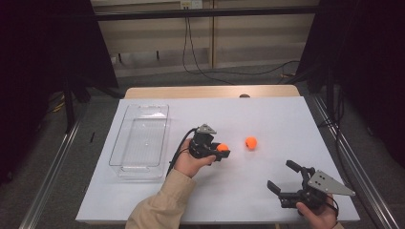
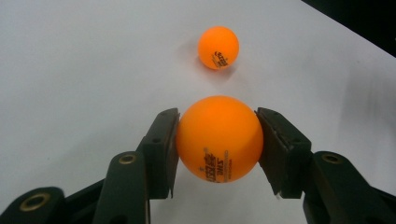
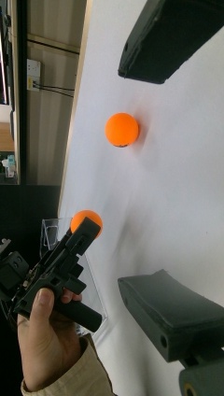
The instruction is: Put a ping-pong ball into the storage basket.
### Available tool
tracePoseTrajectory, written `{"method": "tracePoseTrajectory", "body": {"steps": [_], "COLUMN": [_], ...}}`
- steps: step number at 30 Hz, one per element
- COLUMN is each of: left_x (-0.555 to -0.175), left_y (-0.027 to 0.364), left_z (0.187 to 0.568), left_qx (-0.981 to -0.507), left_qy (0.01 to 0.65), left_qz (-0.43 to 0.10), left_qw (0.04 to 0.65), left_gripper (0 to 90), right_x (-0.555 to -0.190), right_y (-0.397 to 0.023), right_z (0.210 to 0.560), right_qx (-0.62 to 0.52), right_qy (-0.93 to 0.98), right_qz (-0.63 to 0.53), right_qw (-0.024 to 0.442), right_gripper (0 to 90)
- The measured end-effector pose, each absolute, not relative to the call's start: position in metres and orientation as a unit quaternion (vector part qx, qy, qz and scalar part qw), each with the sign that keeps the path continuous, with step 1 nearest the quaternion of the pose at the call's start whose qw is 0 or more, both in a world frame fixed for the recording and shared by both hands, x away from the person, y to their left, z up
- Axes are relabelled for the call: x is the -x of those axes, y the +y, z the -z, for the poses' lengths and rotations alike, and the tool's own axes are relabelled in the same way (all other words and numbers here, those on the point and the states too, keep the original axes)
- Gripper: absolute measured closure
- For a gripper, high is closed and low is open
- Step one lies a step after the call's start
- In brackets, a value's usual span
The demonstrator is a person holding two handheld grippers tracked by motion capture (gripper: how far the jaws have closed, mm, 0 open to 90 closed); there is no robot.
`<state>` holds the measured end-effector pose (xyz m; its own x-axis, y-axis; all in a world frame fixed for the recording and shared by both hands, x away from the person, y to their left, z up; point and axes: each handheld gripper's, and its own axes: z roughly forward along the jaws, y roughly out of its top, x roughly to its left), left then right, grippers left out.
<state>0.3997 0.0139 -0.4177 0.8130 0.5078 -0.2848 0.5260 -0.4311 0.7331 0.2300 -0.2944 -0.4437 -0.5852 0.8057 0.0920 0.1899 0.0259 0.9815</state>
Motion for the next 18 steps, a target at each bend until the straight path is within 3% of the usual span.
{"method": "tracePoseTrajectory", "body": {"steps": [18], "left_x": [-0.4016], "left_y": [0.0242], "left_z": [0.4093], "left_qx": [-0.843], "left_qy": [0.312], "left_qz": [0.001], "left_qw": [0.438], "left_gripper": [50.8], "right_x": [-0.2299], "right_y": [-0.2946], "right_z": [0.4434], "right_qx": [-0.371], "right_qy": [0.667], "right_qz": [-0.59], "right_qw": [0.262], "right_gripper": [1.2]}}
